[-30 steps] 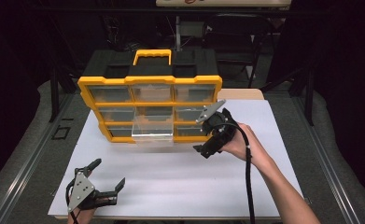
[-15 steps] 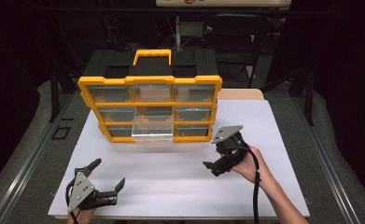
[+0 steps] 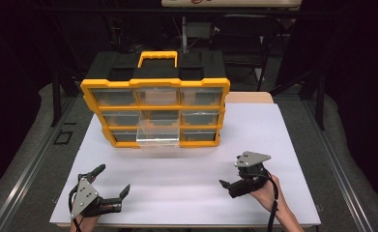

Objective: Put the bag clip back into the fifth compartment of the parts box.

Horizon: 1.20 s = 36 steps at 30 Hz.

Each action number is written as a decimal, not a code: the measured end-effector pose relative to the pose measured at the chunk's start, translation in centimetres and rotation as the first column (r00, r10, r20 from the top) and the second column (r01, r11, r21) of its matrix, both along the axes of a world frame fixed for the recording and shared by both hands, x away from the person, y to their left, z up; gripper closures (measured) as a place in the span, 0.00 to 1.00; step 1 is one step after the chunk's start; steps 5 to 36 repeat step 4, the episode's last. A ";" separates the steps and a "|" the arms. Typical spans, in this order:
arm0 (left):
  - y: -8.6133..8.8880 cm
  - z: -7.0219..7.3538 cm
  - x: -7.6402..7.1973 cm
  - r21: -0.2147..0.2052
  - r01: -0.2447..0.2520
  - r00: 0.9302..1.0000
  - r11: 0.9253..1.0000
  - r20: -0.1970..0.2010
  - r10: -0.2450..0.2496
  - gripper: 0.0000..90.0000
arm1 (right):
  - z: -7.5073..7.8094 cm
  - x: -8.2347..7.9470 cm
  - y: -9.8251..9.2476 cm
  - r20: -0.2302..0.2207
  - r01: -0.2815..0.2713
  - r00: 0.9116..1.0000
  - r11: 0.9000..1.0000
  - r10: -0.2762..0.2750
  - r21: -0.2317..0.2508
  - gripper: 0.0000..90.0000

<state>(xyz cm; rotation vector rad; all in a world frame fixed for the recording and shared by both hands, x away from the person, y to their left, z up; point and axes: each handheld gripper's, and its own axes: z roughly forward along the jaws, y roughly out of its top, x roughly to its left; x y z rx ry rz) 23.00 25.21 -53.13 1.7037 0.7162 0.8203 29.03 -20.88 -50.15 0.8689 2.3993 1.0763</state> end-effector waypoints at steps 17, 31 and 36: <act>0.0 -0.1 0.1 0.002 0.007 1.000 1.000 -0.011 -0.007 0.00 | -0.9 -1.1 -1.0 0.013 0.016 1.000 0.999 -0.016 0.034 0.00; 0.0 -0.1 0.1 0.002 0.007 1.000 1.000 -0.011 -0.007 0.00 | -0.9 -1.1 -1.0 0.013 0.016 1.000 0.999 -0.016 0.034 0.00; 0.0 -0.1 0.1 0.002 0.007 1.000 1.000 -0.011 -0.007 0.00 | -0.9 -1.1 -1.0 0.013 0.016 1.000 0.999 -0.016 0.034 0.00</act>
